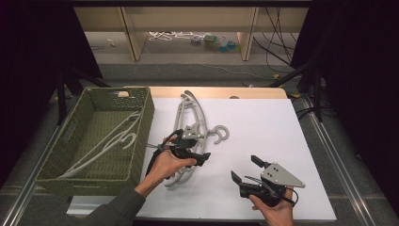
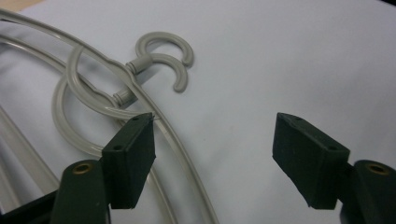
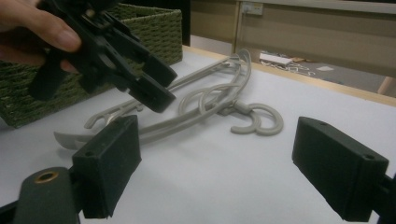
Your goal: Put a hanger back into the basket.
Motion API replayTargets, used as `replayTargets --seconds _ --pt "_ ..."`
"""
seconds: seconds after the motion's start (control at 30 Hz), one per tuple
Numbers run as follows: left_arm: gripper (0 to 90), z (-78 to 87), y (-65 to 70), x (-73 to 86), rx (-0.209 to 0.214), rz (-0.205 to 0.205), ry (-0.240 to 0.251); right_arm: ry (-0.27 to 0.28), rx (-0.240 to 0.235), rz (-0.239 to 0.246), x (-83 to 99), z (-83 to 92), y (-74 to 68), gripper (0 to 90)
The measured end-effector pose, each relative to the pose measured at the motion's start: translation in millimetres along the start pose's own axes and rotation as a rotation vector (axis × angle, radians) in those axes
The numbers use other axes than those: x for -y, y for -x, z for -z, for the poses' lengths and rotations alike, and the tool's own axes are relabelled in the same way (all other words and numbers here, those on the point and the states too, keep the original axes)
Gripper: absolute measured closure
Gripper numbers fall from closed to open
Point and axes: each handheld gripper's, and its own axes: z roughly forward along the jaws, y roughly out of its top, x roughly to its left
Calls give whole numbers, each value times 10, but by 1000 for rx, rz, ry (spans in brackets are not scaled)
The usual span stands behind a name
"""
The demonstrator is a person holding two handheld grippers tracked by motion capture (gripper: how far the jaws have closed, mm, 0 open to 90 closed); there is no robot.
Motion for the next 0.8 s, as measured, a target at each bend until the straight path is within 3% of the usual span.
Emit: replayTargets --seconds 0.1,0.27,0.37,0.43,0.47,0.57,0.67,0.8 --pt "294 -93 -37 -26 -8 11 -20 -6 -10 0 -3 5 -2 163" --pt "307 -234 -94 -50 2 13 -115 -6 -6 3 -6 10 0 163" --pt "321 -302 -116 -62 7 44 -148 -3 -10 4 -7 6 -8 163" --pt "337 -341 -140 -65 18 27 -194 -3 -9 4 -8 10 -7 163" --pt "336 -371 -133 -60 14 45 -185 -6 -8 2 -9 11 -8 163" --pt "351 -406 -156 -67 31 47 -222 -3 -12 2 -10 14 -7 164" --pt "353 -433 -192 -74 34 80 -247 -5 -12 1 -9 10 -7 164" --pt "377 -477 -258 -78 57 160 -250 -4 -12 2 -12 13 -11 165"
